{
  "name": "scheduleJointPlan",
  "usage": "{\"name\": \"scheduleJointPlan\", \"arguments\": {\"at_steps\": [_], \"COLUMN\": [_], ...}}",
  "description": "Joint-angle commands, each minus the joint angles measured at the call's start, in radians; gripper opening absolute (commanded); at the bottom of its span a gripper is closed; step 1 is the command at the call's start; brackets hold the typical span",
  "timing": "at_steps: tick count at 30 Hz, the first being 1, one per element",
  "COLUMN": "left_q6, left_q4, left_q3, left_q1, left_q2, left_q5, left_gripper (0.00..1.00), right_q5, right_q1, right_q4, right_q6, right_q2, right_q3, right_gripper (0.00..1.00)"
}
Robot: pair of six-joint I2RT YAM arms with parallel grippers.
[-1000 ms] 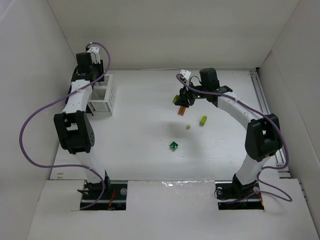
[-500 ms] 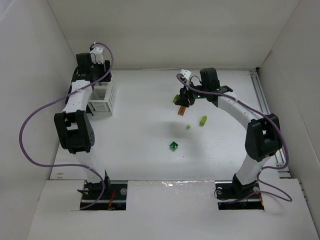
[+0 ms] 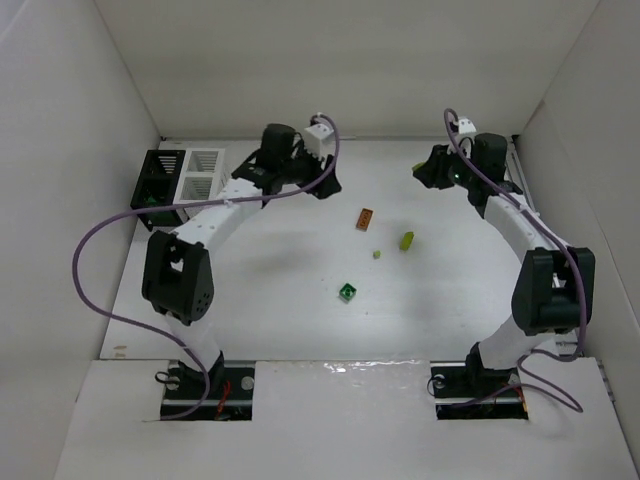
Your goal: Sort the legos into containers by color
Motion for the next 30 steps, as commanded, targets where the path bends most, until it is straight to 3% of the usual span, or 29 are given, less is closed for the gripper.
{"name": "scheduleJointPlan", "arguments": {"at_steps": [1,7,15,25,30], "left_q6": [-0.115,-0.157,-0.174,-0.203,-0.203], "left_q4": [0.076,-0.038,-0.088,-0.078,-0.078], "left_q3": [0.009,0.210,0.380,0.357,0.366], "left_q1": [-0.075,-0.207,-0.279,-0.310,-0.310], "left_q2": [0.050,0.273,0.444,0.482,0.502], "left_q5": [-0.128,-0.219,-0.357,-0.563,-0.517], "left_gripper": [0.51,0.56,0.57,0.62,0.63], "right_q5": [0.073,0.063,0.053,0.022,0.013], "right_q1": [-0.012,-0.046,-0.075,-0.106,-0.106], "right_q4": [0.097,0.097,0.097,0.097,0.097], "right_q6": [0.115,0.124,0.124,0.124,0.124], "right_q2": [-0.083,-0.169,-0.247,-0.265,-0.265], "right_q3": [-0.032,-0.108,-0.184,-0.193,-0.193], "right_gripper": [0.00,0.00,0.00,0.00,0.00]}}
